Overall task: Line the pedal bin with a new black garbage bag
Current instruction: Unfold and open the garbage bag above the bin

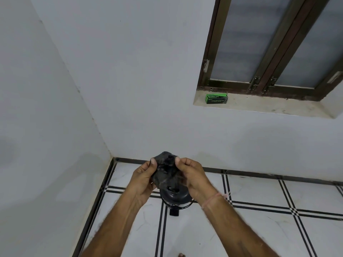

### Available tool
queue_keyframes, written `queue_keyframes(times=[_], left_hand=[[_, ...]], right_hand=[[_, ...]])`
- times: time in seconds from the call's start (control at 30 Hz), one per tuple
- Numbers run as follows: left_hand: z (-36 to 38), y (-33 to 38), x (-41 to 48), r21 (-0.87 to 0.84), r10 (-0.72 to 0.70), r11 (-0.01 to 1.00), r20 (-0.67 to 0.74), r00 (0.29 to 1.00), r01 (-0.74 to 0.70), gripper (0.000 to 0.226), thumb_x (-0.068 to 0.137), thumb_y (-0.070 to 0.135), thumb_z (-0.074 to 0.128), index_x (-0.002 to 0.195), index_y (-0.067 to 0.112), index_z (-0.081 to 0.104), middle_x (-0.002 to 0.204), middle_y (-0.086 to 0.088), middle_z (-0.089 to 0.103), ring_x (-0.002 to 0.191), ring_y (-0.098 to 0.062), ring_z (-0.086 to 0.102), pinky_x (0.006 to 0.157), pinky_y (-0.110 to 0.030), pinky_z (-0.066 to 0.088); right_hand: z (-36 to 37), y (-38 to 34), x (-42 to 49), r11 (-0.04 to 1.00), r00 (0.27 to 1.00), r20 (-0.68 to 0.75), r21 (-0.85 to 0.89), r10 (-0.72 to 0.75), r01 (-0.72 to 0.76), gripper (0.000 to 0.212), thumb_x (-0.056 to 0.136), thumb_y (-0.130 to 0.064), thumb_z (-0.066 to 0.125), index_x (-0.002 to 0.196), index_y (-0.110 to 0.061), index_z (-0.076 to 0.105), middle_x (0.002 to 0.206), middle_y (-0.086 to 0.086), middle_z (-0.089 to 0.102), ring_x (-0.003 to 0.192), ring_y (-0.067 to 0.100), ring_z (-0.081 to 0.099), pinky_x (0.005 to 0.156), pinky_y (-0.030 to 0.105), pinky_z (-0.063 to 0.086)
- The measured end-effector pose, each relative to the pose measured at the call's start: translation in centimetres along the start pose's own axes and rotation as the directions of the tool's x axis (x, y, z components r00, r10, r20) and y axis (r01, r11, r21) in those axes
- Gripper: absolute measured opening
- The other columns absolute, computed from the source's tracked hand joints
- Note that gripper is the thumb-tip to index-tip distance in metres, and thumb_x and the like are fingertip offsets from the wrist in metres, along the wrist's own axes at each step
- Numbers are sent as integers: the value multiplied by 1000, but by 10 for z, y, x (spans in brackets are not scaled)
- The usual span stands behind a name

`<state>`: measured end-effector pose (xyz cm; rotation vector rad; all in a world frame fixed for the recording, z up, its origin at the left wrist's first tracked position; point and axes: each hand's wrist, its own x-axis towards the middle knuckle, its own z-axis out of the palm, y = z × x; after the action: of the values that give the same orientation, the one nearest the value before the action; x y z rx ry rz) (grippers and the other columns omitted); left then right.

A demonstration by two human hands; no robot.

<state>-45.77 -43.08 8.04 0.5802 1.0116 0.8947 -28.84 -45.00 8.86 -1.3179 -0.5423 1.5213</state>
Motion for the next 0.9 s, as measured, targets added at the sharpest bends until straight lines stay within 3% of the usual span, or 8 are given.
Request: queue_keyframes(times=[0.27, 0.33, 0.43, 0.53, 0.63, 0.73, 0.83, 0.9], left_hand=[[-9, -2, -1, -270, -135, 954, -15, 991, 126, 50, 98, 40, 54, 80, 3, 82, 101, -18, 79, 87, -23, 79, 67, -32, 64], [-9, -5, -4, -338, -173, 929, -32, 984, 152, 38, 97, 35, 60, 92, 3, 81, 114, -22, 75, 103, -29, 76, 81, -43, 64], [-4, 2, -20, -244, -144, 960, -20, 989, 135, 37, 102, 36, 57, 100, 2, 71, 83, -17, 80, 70, -24, 79, 60, -40, 64], [-3, 20, -34, -87, -117, 989, 1, 993, 117, 41, 102, 40, 54, 88, 4, 69, 69, -11, 78, 55, -18, 75, 46, -29, 60], [-35, 12, -7, 86, -101, 992, 93, 991, 93, 37, 102, 33, 54, 103, 2, 74, 97, -19, 79, 78, -22, 79, 63, -27, 63], [-55, 11, -1, 400, -133, 916, 234, 963, 29, 37, 90, 33, 71, 114, 6, 76, 112, -25, 75, 88, -23, 74, 71, -25, 60], [-62, 9, 4, 580, -122, 814, 173, 977, -1, 42, 77, 53, 80, 92, 14, 79, 88, -10, 74, 73, -15, 66, 61, -22, 50], [-58, 6, 6, 542, -121, 840, 128, 984, 33, 35, 91, 39, 69, 105, 8, 75, 101, -15, 76, 85, -20, 68, 68, -27, 54]], right_hand=[[-30, -9, 11, 830, 936, -14, 468, 350, -303, 20, 108, -14, 51, 95, -20, 65, 80, 11, 80, 64, 25, 79, 56, 49, 65], [-32, -10, 16, 779, 929, -13, 548, 371, -304, 28, 110, -12, 46, 91, -19, 65, 71, 12, 78, 56, 26, 77, 47, 47, 63], [-41, -16, 15, 754, 941, 11, 594, 340, -279, 32, 109, -15, 50, 82, -12, 66, 65, 5, 74, 55, 23, 75, 53, 44, 65], [-54, -20, 9, 847, 966, 103, 466, 236, -257, 24, 98, -31, 69, 88, -10, 73, 88, 11, 78, 78, 30, 79, 73, 50, 66], [-71, -21, 6, 988, 972, 190, 41, 138, -148, 50, 75, -41, 88, 114, -13, 75, 117, 16, 72, 102, 30, 72, 84, 47, 62], [-85, -28, 6, 961, 934, 315, -265, 166, -82, 42, 80, -29, 84, 118, -15, 72, 117, 15, 72, 95, 24, 73, 77, 34, 62], [-91, -38, 7, 976, 909, 387, -205, 154, -78, 26, 90, -19, 72, 115, -12, 71, 109, 13, 73, 89, 21, 74, 77, 28, 61], [-91, -41, 6, 995, 930, 356, -72, 88, -67, 18, 93, -20, 65, 107, -16, 75, 102, 10, 76, 85, 21, 76, 76, 31, 62]])
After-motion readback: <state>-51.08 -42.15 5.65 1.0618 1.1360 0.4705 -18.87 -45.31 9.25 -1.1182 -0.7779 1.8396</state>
